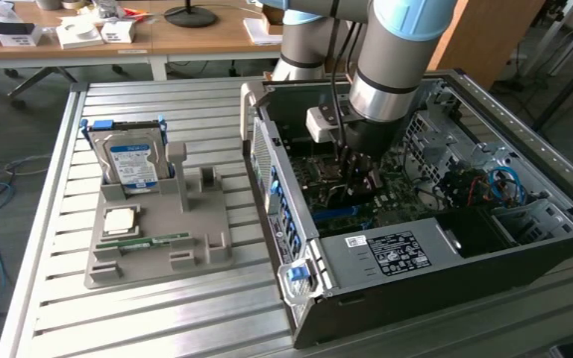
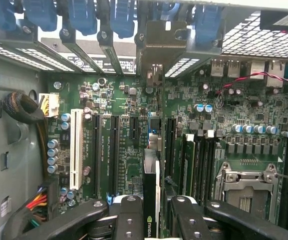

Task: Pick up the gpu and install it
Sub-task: 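Insert the gpu into the slot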

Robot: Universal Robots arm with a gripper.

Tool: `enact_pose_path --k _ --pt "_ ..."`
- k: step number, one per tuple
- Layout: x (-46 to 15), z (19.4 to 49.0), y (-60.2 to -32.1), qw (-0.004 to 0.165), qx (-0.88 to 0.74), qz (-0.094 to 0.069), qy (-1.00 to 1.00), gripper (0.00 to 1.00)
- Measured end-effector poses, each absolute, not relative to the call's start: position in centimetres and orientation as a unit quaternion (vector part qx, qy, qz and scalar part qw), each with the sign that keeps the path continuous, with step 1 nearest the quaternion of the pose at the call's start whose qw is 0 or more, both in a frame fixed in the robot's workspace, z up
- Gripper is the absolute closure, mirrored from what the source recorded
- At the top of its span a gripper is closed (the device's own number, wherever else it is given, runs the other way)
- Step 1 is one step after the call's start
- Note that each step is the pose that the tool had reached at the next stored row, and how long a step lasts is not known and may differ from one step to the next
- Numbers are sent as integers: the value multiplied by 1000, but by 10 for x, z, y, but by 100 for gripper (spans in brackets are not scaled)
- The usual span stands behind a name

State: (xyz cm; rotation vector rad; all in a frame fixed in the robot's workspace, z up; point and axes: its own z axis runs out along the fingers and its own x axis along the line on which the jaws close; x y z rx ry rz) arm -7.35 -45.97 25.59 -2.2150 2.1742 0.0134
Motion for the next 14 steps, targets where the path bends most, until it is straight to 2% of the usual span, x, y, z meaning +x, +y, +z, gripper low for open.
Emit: enact_pose_path --k 14 --pt "-75 256 -460 19 -709 4 705 74"
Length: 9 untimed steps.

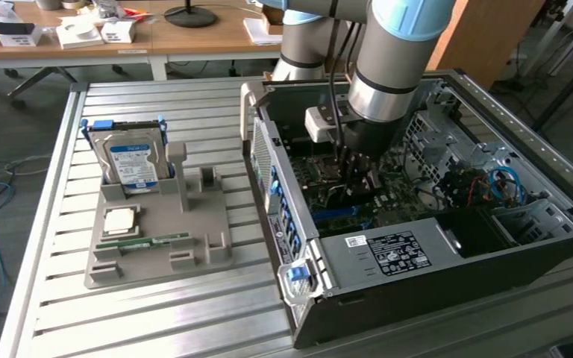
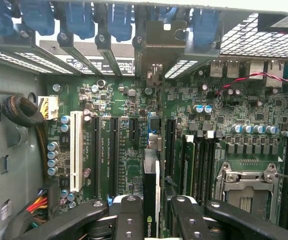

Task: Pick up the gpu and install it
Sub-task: 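Insert the gpu into the slot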

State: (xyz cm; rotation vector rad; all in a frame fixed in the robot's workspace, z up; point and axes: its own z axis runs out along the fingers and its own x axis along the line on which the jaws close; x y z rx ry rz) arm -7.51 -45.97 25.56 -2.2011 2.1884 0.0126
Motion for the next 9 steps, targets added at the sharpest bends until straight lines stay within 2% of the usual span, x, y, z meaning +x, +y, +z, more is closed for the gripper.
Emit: enact_pose_path --k 9 --pt "-75 254 -460 19 -709 4 705 74"
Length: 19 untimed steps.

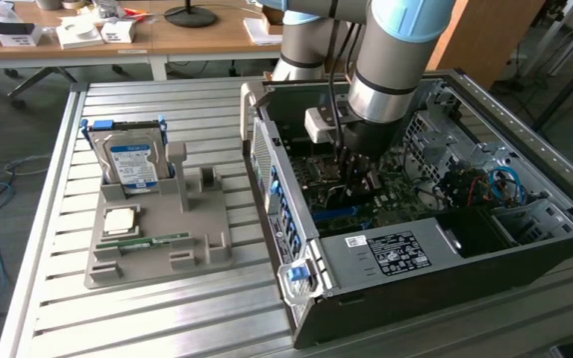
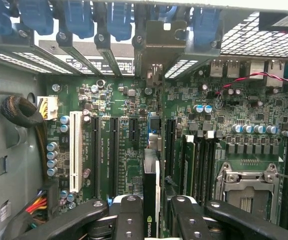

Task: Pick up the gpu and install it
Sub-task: 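Insert the gpu into the slot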

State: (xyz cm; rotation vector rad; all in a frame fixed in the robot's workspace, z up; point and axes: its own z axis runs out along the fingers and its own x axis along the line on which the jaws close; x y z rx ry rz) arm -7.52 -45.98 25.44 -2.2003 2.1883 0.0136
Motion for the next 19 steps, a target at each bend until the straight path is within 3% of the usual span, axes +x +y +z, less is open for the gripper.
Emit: enact_pose_path --k 19 --pt "-75 253 -461 19 -709 5 705 74"
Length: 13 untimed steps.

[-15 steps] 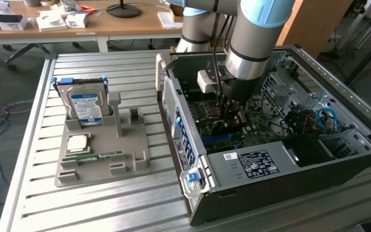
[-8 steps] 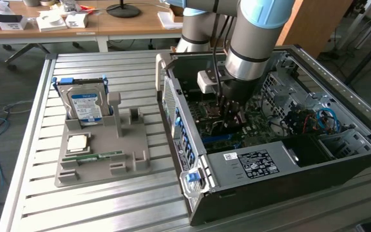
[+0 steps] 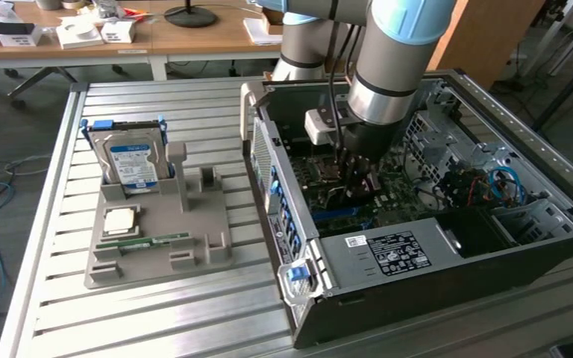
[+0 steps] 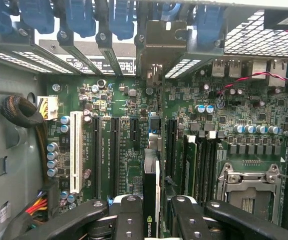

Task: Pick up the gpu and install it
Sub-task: 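Insert the gpu into the slot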

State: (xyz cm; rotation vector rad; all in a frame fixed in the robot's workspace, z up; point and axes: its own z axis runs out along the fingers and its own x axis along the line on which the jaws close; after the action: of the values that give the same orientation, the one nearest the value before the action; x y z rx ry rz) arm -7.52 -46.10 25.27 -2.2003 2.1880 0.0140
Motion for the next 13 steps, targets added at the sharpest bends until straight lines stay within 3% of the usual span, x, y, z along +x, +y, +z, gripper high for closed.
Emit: enact_pose_path --k 13 --pt "-75 251 -462 19 -708 5 706 74"
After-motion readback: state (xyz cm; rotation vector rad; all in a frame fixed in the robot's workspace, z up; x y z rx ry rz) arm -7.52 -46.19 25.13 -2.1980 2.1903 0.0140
